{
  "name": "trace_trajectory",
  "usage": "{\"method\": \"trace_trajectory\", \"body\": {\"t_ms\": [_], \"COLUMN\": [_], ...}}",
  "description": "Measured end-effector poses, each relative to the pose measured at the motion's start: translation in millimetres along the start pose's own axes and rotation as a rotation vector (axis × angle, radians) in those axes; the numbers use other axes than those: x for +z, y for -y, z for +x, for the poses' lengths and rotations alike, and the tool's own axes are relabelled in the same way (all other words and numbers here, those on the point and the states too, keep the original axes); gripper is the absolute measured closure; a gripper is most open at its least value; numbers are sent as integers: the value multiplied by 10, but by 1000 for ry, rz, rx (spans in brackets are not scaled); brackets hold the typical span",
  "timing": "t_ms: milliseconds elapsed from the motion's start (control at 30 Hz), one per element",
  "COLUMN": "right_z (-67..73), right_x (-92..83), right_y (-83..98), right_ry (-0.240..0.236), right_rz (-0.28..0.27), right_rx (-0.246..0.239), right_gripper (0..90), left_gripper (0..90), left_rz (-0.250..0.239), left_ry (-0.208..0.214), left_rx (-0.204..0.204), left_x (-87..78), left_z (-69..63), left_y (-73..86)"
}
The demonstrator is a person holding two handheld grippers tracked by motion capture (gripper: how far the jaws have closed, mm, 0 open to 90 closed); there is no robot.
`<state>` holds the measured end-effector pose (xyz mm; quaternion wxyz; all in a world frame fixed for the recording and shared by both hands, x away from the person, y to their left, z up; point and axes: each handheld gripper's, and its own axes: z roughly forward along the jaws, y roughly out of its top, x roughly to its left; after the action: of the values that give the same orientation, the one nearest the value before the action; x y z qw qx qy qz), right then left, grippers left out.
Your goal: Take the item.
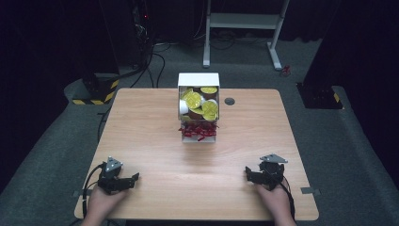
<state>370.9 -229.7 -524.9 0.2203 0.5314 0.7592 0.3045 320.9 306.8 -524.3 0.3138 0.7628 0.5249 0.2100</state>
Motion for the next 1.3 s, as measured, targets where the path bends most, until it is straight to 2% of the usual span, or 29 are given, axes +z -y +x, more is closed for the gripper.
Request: {"method": "trace_trajectory", "body": {"t_ms": [100, 400, 500, 633, 733, 800, 1100, 1300], "right_z": [1, 0, 0, 0, 0, 0, 7, 7], "right_x": [-1, -1, -1, -1, -1, -1, -4, -4], "right_y": [1, 2, 2, 2, 2, 2, 1, 1], "right_ry": [0, 0, 0, 0, 0, 0, -1, 0], "right_rz": [1, 0, 0, 0, 0, 0, 2, 1], "right_rx": [1, -2, -2, -2, -2, -2, 6, 6], "right_gripper": [79, 80, 80, 79, 80, 80, 80, 80], "left_gripper": [202, 195, 220, 240, 239, 239, 239, 248], "left_rz": [0, -51, -60, -83, -92, -105, -141, -168], "left_ry": [10, 19, 23, 44, 41, 51, 71, 96], "left_rx": [-8, -5, 5, 8, 34, 24, 37, 22], "left_x": [-28, -82, -98, -125, -126, -114, -88, -67], "left_z": [11, -107, -136, -203, -262, -299, -446, -565], "left_y": [-12, -133, -168, -256, -310, -343, -499, -648]}}
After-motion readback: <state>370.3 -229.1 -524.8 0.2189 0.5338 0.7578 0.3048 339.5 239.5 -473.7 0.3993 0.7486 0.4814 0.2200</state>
